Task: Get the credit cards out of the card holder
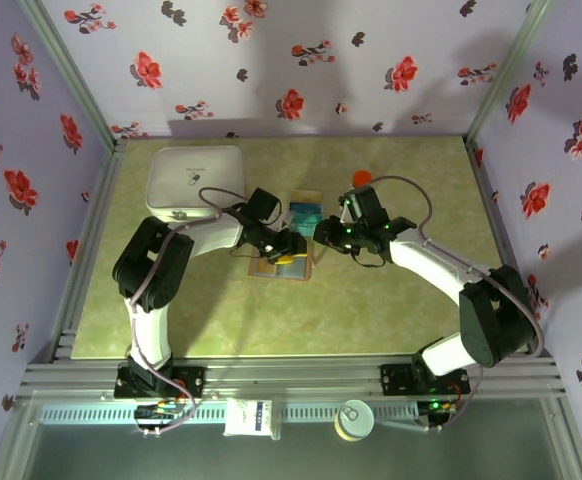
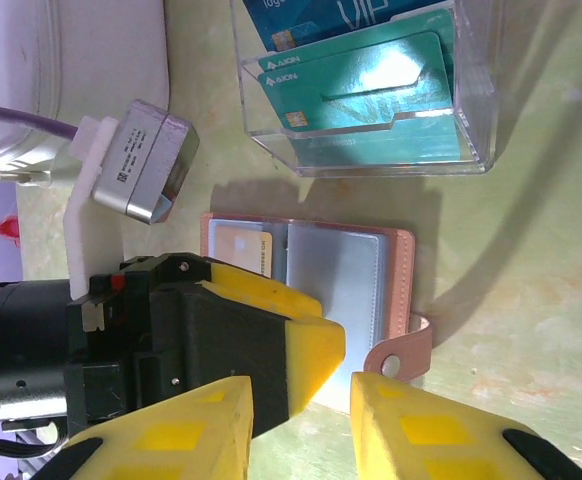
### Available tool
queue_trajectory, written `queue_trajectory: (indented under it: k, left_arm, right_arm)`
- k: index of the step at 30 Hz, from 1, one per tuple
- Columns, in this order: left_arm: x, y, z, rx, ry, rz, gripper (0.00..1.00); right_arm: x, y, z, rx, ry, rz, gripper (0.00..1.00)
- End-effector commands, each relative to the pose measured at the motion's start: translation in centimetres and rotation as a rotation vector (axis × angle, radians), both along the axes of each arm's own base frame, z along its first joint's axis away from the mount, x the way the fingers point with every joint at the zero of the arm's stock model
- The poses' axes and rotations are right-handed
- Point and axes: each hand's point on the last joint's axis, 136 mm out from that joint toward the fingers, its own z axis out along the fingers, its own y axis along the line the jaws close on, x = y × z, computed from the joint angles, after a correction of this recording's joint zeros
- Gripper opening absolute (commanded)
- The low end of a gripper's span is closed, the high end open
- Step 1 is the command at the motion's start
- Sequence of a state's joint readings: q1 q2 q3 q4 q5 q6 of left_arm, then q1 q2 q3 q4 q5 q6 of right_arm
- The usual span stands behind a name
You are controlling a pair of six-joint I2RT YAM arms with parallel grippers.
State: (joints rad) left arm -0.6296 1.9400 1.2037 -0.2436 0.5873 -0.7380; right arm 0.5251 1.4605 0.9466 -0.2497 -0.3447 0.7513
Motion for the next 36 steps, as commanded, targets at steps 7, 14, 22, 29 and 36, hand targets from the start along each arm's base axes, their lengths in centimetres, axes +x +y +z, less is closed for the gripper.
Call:
queue_trajectory:
  k: [7,14,22,29,36]
  left_arm:
    - [1.9,4.3,3.4,-0.012,-0.081,0.067,0.52]
    - [1.4,8.1,1.5,0.029,-0.058,0.117,0.48]
    - [1.2,9.5,-0.6,0.073,-0.03,0.127,0.38]
    - [-0.3,10.6,-2.0,0.102,-0.001,0.13,0.36]
    - [-0.9,11.1,-2.2,0.106,0.001,0.144,0.35]
  right_arm:
    - [-0.6,2.8,-1.2,0.006,0.045,0.058,0.32]
    - [-1.1,7.0,-2.3,-0.019,0.086,0.16,0.3]
    - [-1.5,10.4,-3.0,-0.015,0.108,0.227,0.27]
    - [-1.7,11.2,-5.9,-0.039,0.172,0.254,0.27]
    - [-2.5,9.2,-9.9,-0.159,0.227,0.247,0.26]
